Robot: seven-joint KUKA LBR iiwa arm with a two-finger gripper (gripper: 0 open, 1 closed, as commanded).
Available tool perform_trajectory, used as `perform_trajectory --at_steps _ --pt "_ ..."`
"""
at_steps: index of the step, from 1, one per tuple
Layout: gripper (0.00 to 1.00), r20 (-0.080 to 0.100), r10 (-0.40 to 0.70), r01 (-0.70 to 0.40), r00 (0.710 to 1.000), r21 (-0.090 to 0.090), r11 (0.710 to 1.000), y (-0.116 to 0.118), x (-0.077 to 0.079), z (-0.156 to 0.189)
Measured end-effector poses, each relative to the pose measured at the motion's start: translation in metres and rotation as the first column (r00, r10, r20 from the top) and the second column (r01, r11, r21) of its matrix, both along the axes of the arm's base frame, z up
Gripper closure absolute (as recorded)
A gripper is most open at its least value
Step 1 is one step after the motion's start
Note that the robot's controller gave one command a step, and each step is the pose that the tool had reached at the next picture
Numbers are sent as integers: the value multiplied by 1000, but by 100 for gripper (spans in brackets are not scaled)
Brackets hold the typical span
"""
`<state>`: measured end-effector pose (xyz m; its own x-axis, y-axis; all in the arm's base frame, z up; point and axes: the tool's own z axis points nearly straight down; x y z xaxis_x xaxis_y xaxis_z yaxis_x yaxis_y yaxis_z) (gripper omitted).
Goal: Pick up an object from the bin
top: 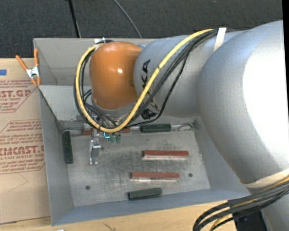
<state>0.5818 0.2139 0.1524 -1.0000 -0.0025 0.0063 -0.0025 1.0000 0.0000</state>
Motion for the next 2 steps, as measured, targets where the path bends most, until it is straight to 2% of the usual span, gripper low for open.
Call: perform_trajectory --at_steps 1,2 --pt "0 7 -2 2 1000 1 1000 -1 2 5" --pt "0 7 -62 62 998 2 998 -40 -19 8"
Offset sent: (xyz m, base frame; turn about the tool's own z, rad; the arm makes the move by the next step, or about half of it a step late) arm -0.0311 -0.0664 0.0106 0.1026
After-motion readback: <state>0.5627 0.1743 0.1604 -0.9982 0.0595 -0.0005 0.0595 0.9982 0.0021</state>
